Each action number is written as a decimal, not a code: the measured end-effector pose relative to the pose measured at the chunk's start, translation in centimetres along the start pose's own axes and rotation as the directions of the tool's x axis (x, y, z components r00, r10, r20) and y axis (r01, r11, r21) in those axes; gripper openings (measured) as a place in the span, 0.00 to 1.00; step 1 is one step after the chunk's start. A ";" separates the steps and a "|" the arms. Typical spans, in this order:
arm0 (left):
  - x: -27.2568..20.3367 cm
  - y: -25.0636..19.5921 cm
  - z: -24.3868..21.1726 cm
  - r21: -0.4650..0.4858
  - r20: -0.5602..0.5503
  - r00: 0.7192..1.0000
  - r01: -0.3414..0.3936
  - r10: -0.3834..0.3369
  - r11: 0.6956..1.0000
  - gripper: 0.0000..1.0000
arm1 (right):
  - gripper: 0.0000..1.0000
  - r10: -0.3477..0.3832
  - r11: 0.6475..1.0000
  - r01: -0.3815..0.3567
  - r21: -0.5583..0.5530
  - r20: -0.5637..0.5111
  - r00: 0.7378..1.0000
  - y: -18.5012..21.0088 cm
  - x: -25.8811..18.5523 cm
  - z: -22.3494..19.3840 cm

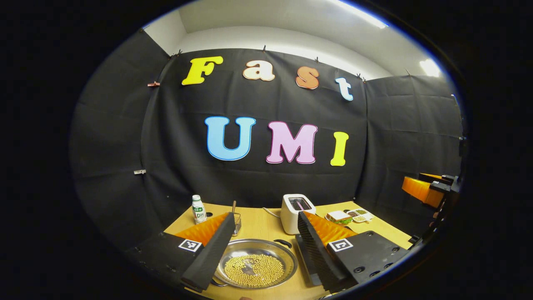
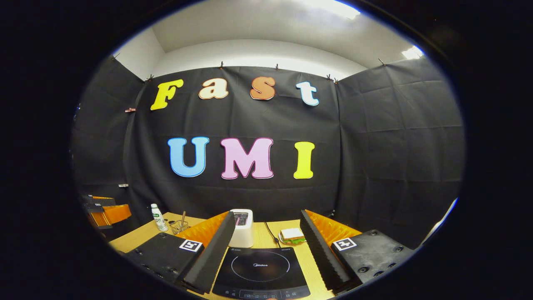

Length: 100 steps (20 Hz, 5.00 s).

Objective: First push the handle of the pot to place it horizontally, then grasp the pot with both hands and set it on the induction cooktop.

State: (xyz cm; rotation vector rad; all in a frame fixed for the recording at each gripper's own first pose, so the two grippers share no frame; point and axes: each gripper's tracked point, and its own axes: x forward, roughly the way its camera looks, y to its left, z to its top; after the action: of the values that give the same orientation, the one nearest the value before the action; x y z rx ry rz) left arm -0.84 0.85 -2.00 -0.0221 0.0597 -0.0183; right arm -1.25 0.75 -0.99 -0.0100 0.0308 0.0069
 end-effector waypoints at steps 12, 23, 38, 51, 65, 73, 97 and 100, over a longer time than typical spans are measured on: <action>0.7 0.5 -3.5 0.010 -0.147 0.985 0.092 -0.090 0.996 0.46 | 0.98 0.010 1.000 -0.010 0.009 -0.013 1.000 0.3 0.3 -0.9; -0.7 7.0 -12.8 -0.052 -0.395 0.917 0.034 -0.052 0.998 0.05 | 0.98 0.012 1.000 -0.011 0.008 -0.047 0.999 1.1 0.7 -2.8; -3.3 7.8 -27.7 -0.148 -0.690 0.699 0.119 -0.188 0.982 0.05 | 0.98 -0.011 1.000 0.010 -0.009 -0.182 0.983 1.6 0.9 -7.4; -2.2 9.4 -31.4 -0.173 -0.762 0.619 0.087 -0.189 0.981 0.05 | 0.98 -0.012 0.998 -0.001 -0.055 -0.230 0.973 2.1 1.5 -8.9; 2.1 17.4 -30.8 -0.165 -0.776 0.628 -0.124 -0.051 0.979 0.05 | 0.98 -0.017 0.998 0.003 -0.055 -0.257 0.966 2.2 2.6 -9.9; 6.0 21.3 -29.8 -0.148 -0.760 0.650 -0.161 -0.008 0.976 0.05 | 0.98 -0.047 0.998 0.031 -0.061 -0.274 0.961 1.3 2.6 -10.1; 8.5 26.3 -19.2 -0.103 -0.537 0.834 -0.212 0.125 0.972 0.95 | 0.99 0.291 0.949 -0.311 0.057 -0.542 0.789 18.6 5.3 -20.3; 10.0 25.9 -19.2 -0.123 -0.501 0.860 -0.179 0.095 0.976 0.95 | 0.99 0.322 0.935 -0.344 0.086 -0.612 0.722 21.3 5.9 -23.5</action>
State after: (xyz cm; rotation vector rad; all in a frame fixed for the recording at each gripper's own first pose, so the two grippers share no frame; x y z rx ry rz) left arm 8.47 26.10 -22.35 -0.1805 0.5789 0.1260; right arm 3.73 21.82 -24.91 -0.0410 0.7021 0.3723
